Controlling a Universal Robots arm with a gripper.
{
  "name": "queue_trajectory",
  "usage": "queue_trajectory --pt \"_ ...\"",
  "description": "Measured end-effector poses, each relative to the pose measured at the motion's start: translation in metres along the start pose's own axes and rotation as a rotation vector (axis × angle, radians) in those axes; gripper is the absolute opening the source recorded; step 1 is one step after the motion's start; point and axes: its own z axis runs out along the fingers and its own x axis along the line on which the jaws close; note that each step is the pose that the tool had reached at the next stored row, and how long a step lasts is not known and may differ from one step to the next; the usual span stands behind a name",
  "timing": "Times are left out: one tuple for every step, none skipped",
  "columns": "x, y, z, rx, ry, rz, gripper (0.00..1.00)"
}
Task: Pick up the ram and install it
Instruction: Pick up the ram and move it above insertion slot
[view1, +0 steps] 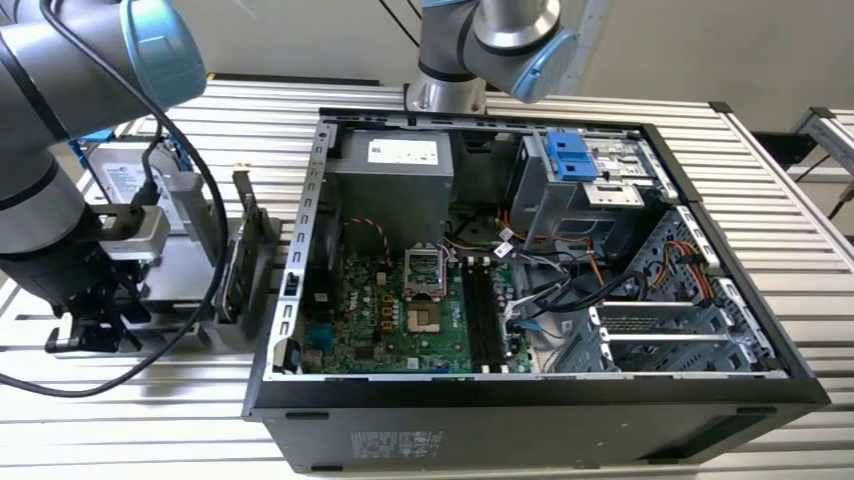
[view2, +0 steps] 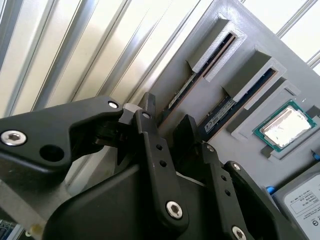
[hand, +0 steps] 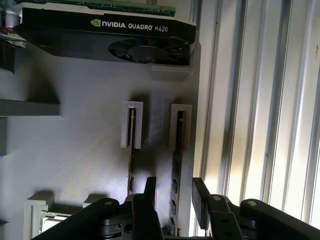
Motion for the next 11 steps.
queue_trajectory --pt "0.0000 0.0000 0.0000 0.0000 0.0000 0.000 1.00" --pt "0.0000 0.0000 0.0000 0.0000 0.0000 0.000 0.00" --pt "0.0000 0.0000 0.0001 0.0000 0.0000 0.000 0.00" --pt "0.0000 0.0000 0.0001 0.0000 0.0000 0.000 0.00" --pt "0.0000 0.0000 0.0001 0.0000 0.0000 0.000 0.00" --pt "0.0000 0.0000 0.0001 0.0000 0.0000 0.000 0.00" --pt "0.0000 0.0000 0.0001 0.0000 0.0001 0.000 0.00" --pt "0.0000 0.0000 0.0001 0.0000 0.0000 0.000 0.00" --pt "0.0000 0.0000 0.0001 0.0000 0.0000 0.000 0.00" --pt "0.0000 0.0000 0.0002 0.0000 0.0001 0.000 0.00" --pt "0.0000 0.0000 0.0002 0.0000 0.0000 0.000 0.00"
